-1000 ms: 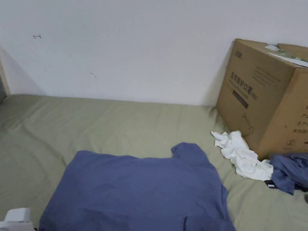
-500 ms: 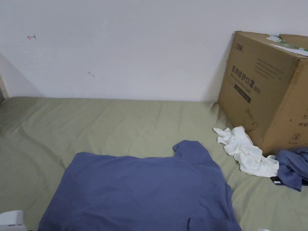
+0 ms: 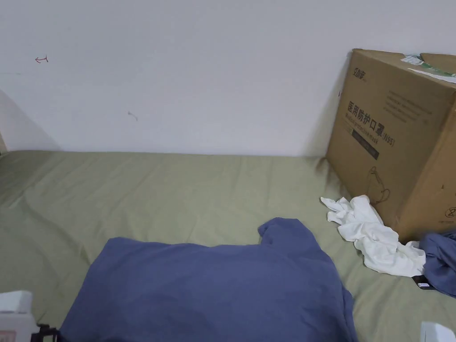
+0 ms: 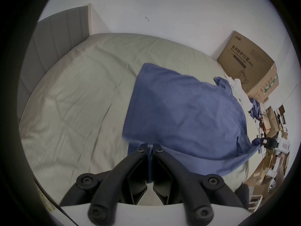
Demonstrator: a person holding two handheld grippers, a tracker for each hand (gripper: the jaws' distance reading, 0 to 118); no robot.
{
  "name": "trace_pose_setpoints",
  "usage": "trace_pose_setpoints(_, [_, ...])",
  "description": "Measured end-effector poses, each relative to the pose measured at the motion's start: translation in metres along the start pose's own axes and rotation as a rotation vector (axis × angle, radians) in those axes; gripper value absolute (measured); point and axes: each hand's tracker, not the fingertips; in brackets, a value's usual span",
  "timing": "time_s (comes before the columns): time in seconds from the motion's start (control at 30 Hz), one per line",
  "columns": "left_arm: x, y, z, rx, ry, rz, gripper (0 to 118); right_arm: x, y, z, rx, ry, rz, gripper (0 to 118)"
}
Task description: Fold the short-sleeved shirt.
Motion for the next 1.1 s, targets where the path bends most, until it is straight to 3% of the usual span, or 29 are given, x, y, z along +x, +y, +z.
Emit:
trace_pose_setpoints(0.07, [0.004,0.028,-0.019,-0.002,-0.014,0.037,2,-0.004,0.029,-0.016,0.026,-0.026,0.006,5])
trace_pose_setpoints(0.17, [0.012,0.052,-0.054,0.024,0.024,0.102,2,-0.014,0.060,-0.049,0.086,-0.185,0.094,5])
trace_pose_setpoints(0.27, [0.024,0.053,-0.095,0.031,0.154,0.063,2,-0.016,0.068,-0.087,0.050,-0.273,0.129,5])
trace_pose_setpoints(0.43, [0.039,0.023,-0.143,-0.019,0.231,-0.024,4,-0.015,0.051,-0.133,-0.018,-0.395,0.249,6])
trace_pose_setpoints(0.53, [0.022,0.011,-0.166,0.042,0.238,-0.017,22,-0.021,0.029,-0.146,-0.051,-0.443,0.384,6])
trace_pose_setpoints(0.57, [0.020,0.011,-0.162,0.079,0.243,-0.007,34,-0.023,0.023,-0.148,-0.042,-0.446,0.418,6])
trace_pose_setpoints(0.6, [0.018,0.012,-0.159,0.083,0.239,0.004,54,-0.024,0.019,-0.148,-0.014,-0.456,0.430,6])
trace_pose_setpoints(0.63, [0.017,0.018,-0.152,0.091,0.233,0.017,83,-0.035,0.014,-0.144,-0.004,-0.467,0.437,6])
trace_pose_setpoints(0.67, [0.017,0.023,-0.140,0.106,0.224,0.025,97,-0.037,0.013,-0.144,-0.008,-0.470,0.433,6])
trace_pose_setpoints(0.8, [0.042,0.038,-0.056,0.393,0.225,-0.028,100,-0.042,0.012,-0.151,-0.019,-0.511,0.495,6])
trace_pose_setpoints(0.9, [0.075,0.032,0.028,0.564,0.135,-0.155,101,-0.048,0.004,-0.157,-0.005,-0.552,0.553,6])
trace_pose_setpoints(1.03, [0.102,-0.005,0.107,0.717,0.129,-0.189,101,-0.058,-0.004,-0.157,0.026,-0.579,0.529,6])
trace_pose_setpoints(1.1, [0.108,-0.028,0.126,0.755,0.110,-0.220,88,-0.060,-0.005,-0.156,0.035,-0.587,0.515,6])
